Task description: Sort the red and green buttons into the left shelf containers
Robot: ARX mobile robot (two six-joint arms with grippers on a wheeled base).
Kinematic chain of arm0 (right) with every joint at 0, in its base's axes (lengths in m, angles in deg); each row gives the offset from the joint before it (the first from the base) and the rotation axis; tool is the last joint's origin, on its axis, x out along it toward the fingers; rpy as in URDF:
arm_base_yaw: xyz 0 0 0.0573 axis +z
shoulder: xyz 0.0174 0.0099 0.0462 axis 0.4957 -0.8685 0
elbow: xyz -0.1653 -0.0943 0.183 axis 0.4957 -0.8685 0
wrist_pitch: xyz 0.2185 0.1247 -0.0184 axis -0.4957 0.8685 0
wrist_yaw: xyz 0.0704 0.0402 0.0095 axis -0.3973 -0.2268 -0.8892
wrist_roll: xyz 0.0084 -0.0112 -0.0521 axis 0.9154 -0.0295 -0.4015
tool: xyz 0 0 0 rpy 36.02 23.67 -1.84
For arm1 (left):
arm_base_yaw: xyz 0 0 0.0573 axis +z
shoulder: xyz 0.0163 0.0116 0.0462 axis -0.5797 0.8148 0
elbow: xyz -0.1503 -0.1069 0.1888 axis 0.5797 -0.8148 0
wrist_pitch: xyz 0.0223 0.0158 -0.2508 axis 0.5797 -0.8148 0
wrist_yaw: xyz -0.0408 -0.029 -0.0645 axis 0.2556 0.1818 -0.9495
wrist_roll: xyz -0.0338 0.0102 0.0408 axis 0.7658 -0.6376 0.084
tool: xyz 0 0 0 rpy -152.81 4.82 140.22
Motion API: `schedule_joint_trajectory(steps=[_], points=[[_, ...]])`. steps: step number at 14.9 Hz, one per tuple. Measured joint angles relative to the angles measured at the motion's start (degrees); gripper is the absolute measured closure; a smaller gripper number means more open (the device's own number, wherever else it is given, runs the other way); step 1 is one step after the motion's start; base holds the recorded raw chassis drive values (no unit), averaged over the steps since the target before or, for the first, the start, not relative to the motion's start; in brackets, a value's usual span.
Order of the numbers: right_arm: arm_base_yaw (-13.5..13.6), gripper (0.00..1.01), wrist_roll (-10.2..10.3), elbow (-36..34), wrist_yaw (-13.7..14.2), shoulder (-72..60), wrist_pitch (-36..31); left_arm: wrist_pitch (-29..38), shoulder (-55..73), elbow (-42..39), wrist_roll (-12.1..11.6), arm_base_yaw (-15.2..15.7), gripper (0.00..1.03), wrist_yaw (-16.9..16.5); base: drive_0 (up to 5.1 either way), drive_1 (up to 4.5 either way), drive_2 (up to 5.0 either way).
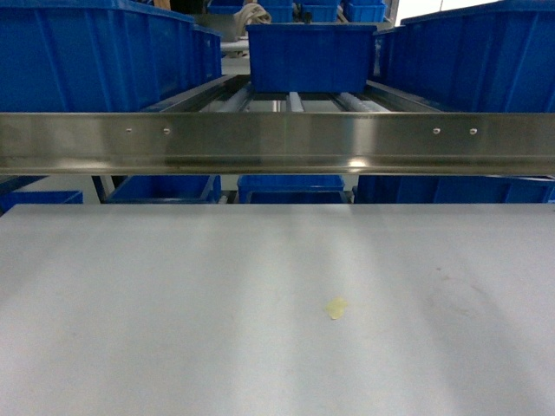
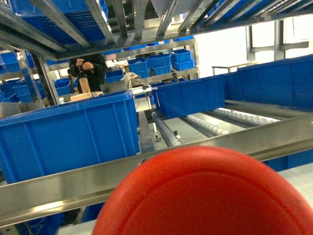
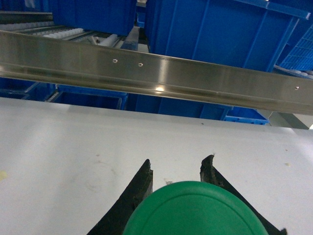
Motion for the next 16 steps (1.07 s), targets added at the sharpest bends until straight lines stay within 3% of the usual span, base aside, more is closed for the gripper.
schedule_joint_trajectory(steps=[16], points=[[0.00, 0.75, 0.00, 0.00, 0.00, -0.04, 0.00, 0.00, -0.02, 0.00, 0.00, 0.00, 0.78, 0.00, -4.9, 2.50, 2.5]])
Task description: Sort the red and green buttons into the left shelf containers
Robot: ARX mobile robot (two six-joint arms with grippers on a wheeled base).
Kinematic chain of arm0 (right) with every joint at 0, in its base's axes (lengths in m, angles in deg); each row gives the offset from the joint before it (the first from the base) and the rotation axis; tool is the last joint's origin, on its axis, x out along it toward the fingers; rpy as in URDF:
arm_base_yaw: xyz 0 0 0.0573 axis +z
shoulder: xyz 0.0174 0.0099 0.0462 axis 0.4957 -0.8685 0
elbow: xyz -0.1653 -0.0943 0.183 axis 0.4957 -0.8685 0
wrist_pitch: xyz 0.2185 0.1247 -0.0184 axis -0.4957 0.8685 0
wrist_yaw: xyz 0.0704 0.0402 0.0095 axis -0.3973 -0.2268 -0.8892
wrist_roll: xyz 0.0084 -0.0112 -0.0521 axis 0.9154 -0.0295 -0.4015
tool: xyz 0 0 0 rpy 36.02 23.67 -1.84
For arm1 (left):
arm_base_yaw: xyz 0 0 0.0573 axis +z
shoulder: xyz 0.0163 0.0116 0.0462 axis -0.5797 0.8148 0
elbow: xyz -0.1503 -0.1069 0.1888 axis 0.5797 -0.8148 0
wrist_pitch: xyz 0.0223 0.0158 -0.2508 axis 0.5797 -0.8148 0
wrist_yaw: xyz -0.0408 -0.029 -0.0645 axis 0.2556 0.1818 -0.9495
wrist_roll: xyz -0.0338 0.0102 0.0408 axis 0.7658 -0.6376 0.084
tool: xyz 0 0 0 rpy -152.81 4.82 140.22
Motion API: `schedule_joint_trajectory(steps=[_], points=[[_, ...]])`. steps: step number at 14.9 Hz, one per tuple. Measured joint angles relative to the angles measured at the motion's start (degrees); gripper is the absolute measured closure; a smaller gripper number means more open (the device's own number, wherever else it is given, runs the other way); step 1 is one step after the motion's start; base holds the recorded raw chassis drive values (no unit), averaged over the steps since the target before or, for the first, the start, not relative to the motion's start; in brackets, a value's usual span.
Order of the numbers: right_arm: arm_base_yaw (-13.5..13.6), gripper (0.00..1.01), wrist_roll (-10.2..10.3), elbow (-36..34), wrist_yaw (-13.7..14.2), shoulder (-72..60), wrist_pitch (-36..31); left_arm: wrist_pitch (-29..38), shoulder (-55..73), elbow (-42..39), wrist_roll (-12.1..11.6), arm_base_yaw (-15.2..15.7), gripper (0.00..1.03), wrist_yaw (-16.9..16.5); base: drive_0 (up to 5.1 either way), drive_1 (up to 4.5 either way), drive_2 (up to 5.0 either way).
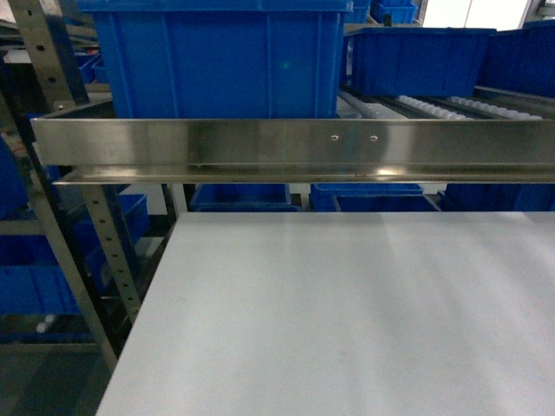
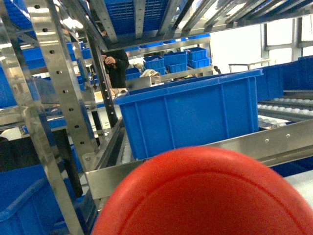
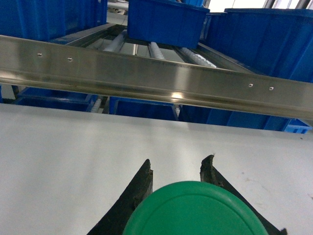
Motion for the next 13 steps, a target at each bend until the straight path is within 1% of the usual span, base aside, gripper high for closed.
schedule_joint_trajectory(steps=[13], points=[[0.00, 0.75, 0.00, 0.00, -0.02, 0.00, 0.00, 0.09, 0.00, 0.00, 0.00, 0.00, 0.78, 0.02, -5.0, 2.43, 2.4]])
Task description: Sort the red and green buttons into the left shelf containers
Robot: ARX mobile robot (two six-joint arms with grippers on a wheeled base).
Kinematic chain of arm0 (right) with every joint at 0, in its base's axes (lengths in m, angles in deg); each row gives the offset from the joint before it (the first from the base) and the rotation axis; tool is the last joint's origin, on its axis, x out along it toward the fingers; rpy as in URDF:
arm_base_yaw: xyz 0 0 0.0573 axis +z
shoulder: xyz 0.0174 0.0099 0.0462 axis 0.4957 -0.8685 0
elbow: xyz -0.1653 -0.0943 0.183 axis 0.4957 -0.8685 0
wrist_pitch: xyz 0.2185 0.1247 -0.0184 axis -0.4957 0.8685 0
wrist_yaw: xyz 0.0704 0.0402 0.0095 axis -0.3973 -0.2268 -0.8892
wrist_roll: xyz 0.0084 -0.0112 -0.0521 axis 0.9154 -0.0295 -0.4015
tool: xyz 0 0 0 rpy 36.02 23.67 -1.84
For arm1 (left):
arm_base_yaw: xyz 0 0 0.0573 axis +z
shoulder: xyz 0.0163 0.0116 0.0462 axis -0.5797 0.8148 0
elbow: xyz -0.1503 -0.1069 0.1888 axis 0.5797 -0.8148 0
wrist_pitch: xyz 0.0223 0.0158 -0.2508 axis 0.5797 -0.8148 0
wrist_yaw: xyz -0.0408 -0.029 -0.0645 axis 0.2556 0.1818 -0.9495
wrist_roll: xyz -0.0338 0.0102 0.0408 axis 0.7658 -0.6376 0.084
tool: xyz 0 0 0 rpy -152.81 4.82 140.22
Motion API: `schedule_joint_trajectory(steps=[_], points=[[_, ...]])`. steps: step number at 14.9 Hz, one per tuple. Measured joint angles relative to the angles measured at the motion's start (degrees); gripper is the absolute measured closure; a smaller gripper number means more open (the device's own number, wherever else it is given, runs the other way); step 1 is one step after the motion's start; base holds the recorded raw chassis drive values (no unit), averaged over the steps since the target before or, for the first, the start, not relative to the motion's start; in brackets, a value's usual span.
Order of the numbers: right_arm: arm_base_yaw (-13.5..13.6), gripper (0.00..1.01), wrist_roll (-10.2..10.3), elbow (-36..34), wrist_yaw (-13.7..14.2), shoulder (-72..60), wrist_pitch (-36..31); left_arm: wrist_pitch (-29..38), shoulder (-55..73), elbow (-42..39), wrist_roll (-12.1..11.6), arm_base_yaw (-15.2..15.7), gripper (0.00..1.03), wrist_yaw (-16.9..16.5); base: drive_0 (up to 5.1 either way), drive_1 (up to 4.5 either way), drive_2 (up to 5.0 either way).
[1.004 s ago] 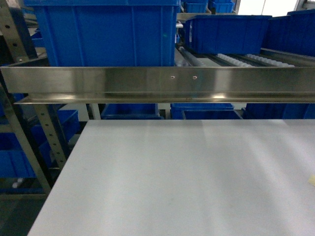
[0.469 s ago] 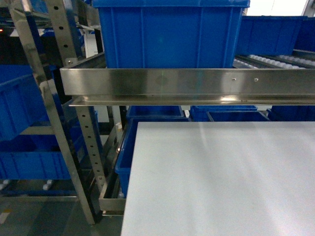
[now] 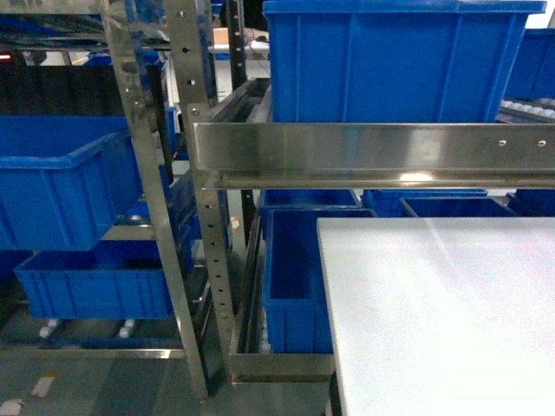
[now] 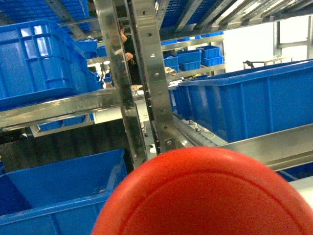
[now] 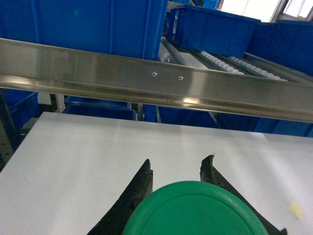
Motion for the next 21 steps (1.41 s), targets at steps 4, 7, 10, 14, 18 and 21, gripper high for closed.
schedule_joint_trajectory(steps=[4, 7, 10, 14, 18, 21], points=[[0.02, 0.75, 0.00, 0.02, -0.02, 0.02, -0.02, -0.20, 0.00, 0.00, 0.00, 0.00, 0.78, 0.00, -5.0, 2.47, 2.5], [0.02, 0.75, 0.00, 0.00, 0.00, -0.07, 0.00, -0.15, -0.04, 0.00, 0.00, 0.00, 0.78, -0.02, -5.0, 2.44, 2.4], [0.02, 0.75, 0.00, 0.00, 0.02, 0.07, -0.22, -0.02, -0.04, 0.00, 0.00, 0.00, 0.78, -0.02, -5.0, 2.46, 2.5], [0.02, 0.75, 0.00, 0.00, 0.00, -0.09, 0.20, -0.17, -0.04, 0.00, 0.00, 0.00, 0.78, 0.00, -4.9, 2.48, 2.5], [0.02, 0.75, 0.00, 0.00, 0.00, 0.00, 0.00, -0.22, -0.04, 0.00, 0.00, 0.00, 0.78, -0.02, -5.0, 2.40, 2.4], [0.02, 0.75, 0.00, 0.00, 0.00, 0.00, 0.00, -0.11, -0.04, 0.00, 0.00, 0.00, 0.78, 0.00, -5.0, 2.37, 2.4]])
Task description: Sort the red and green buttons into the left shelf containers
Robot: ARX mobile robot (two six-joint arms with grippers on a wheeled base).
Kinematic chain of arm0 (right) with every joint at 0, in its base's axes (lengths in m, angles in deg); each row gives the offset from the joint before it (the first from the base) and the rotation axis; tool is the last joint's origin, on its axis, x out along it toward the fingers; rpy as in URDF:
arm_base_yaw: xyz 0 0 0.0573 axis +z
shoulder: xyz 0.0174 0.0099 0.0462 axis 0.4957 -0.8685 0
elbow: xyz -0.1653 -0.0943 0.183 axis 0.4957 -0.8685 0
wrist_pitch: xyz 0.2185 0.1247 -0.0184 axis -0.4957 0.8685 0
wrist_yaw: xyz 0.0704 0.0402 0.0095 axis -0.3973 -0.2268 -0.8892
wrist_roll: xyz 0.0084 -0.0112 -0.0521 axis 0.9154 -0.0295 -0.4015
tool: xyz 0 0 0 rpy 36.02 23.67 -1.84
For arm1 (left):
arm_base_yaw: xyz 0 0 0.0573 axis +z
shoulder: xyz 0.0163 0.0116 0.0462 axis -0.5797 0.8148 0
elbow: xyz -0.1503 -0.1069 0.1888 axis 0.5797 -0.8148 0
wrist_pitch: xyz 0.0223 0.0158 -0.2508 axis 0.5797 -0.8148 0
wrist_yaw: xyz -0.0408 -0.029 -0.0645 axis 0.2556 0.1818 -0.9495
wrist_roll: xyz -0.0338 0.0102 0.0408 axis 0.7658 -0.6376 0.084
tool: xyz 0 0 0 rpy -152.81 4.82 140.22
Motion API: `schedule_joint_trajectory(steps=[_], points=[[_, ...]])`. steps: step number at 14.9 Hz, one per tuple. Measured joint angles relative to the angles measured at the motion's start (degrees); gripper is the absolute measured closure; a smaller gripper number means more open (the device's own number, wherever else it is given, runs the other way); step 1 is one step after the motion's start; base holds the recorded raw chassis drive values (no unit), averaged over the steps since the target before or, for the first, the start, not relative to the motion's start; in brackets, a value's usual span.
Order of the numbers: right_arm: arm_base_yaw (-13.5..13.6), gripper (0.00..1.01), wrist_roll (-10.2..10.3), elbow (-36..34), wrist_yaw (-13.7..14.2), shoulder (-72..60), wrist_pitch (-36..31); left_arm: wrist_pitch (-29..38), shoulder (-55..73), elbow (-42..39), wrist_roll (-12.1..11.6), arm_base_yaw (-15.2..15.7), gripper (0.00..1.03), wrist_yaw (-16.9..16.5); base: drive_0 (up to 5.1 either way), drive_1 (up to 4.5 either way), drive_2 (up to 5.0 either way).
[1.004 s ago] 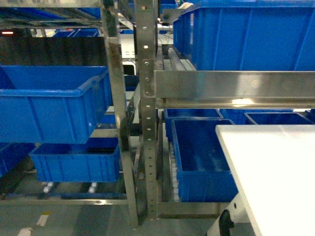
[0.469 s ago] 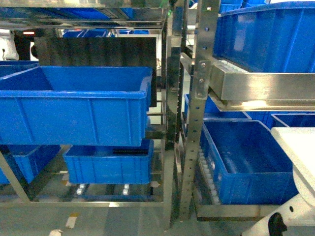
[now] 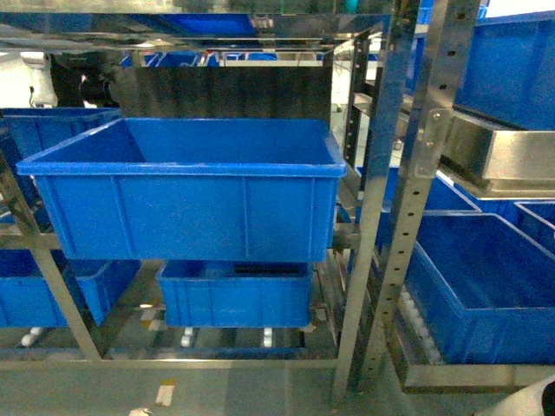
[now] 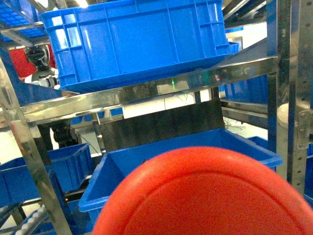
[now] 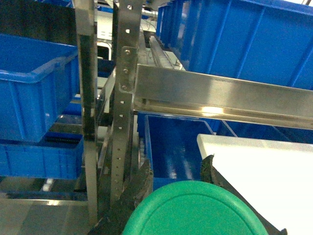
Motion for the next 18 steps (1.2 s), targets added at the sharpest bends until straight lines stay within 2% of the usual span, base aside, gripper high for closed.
schedule_joint_trajectory(steps=[8, 10, 18], points=[[0.04, 0.75, 0.00, 0.00, -0.33, 0.07, -0.22, -0.13, 0.07, 0.00, 0.02, 0.24, 0.78, 0.50, -4.5, 2.24, 2.2], [0.02, 0.75, 0.00, 0.00, -0.13, -0.02, 0.15, 0.11, 0.00, 0.00, 0.02, 0.04, 0.78, 0.17, 0.0, 0.00, 0.0], [0.02, 0.75, 0.00, 0.00, -0.13, 0.04, -0.02, 0.13, -0.11, 0.00, 0.02, -0.11, 0.78, 0.00, 0.1, 4.23, -4.1]])
